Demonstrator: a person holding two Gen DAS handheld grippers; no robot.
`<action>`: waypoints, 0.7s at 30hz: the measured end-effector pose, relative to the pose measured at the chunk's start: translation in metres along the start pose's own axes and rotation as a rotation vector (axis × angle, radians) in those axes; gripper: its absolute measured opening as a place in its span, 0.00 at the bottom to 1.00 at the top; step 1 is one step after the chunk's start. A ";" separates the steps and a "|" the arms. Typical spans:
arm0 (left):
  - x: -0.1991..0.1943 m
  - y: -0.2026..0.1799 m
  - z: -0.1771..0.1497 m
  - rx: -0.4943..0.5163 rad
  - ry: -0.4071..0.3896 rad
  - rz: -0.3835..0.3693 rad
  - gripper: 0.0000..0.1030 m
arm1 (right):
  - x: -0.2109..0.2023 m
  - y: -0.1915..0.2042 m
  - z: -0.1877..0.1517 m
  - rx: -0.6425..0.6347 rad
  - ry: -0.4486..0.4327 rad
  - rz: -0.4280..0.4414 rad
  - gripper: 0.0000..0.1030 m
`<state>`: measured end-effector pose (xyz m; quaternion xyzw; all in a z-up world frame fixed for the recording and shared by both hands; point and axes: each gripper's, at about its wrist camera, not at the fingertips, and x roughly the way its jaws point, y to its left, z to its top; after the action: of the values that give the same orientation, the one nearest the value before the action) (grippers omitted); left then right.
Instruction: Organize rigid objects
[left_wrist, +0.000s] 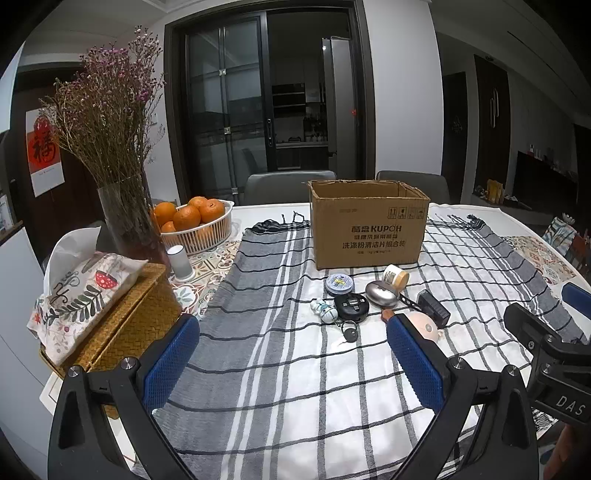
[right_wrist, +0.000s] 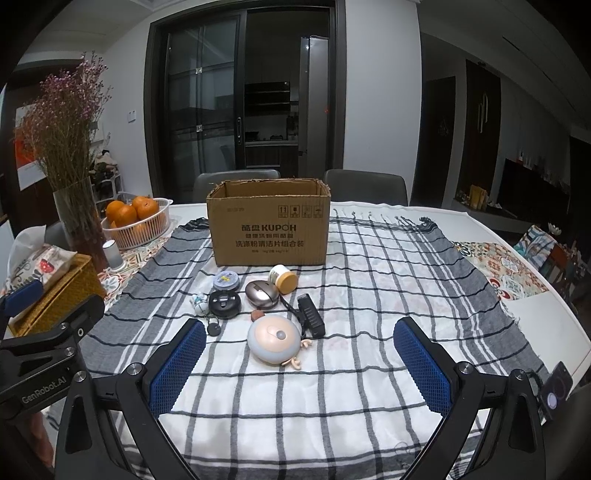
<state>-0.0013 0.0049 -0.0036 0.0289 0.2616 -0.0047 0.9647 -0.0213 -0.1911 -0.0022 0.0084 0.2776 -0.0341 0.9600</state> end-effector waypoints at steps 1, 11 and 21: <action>0.000 0.000 0.000 0.000 0.001 0.000 1.00 | 0.000 0.000 0.000 0.000 0.000 -0.001 1.00; -0.001 0.000 0.000 0.001 -0.003 0.002 1.00 | 0.000 -0.001 0.001 -0.002 -0.002 -0.002 1.00; -0.001 0.000 0.000 0.001 -0.004 0.002 1.00 | 0.000 -0.001 0.002 -0.001 -0.004 -0.003 1.00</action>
<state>-0.0019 0.0044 -0.0032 0.0298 0.2598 -0.0041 0.9652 -0.0204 -0.1925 -0.0009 0.0074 0.2756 -0.0354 0.9606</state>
